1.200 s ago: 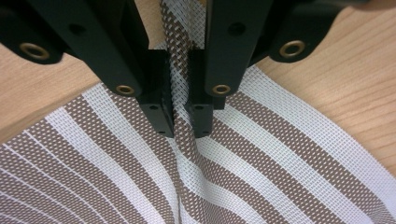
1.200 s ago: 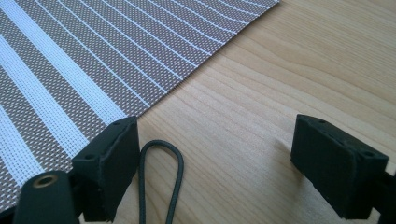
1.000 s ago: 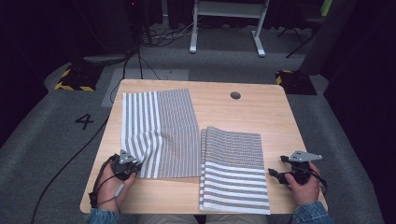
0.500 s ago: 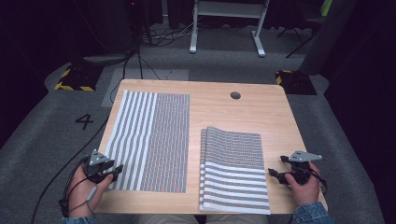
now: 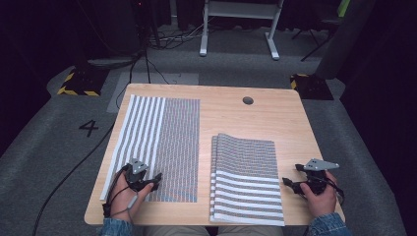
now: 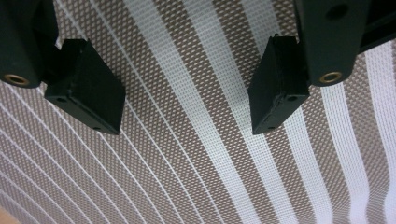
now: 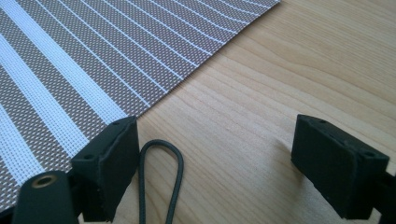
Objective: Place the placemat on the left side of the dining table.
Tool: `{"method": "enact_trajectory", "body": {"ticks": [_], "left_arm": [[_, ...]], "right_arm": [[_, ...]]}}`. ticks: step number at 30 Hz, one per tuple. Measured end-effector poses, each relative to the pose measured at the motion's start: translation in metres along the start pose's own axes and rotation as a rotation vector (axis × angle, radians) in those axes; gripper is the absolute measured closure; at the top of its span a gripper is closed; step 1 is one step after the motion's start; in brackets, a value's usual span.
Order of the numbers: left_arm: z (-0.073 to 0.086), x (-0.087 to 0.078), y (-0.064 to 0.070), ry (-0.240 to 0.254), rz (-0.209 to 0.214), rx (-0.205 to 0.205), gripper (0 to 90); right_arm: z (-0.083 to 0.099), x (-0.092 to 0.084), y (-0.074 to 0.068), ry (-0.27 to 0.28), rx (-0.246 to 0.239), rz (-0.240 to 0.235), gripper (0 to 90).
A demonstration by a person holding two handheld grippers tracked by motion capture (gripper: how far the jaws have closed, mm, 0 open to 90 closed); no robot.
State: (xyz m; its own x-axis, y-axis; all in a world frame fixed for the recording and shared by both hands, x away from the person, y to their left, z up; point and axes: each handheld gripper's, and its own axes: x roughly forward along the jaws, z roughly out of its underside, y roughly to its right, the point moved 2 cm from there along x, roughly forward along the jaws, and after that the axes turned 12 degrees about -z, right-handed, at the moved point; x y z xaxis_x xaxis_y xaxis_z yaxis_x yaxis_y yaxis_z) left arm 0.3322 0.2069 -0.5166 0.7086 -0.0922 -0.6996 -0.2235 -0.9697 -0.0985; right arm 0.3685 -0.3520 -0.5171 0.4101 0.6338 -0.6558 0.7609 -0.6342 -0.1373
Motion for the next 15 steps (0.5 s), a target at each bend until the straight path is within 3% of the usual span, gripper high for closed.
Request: {"method": "enact_trajectory", "body": {"ticks": [2,15], "left_arm": [[-0.001,0.001,0.004,-0.007,-0.038,-0.036,27.5],[-0.014,0.013,0.007,-0.023,-0.129,-0.123,27.3]], "right_arm": [[0.000,0.000,0.000,0.001,-0.001,0.000,15.5],[0.000,0.000,0.000,0.000,-0.001,0.000,15.5]]}}
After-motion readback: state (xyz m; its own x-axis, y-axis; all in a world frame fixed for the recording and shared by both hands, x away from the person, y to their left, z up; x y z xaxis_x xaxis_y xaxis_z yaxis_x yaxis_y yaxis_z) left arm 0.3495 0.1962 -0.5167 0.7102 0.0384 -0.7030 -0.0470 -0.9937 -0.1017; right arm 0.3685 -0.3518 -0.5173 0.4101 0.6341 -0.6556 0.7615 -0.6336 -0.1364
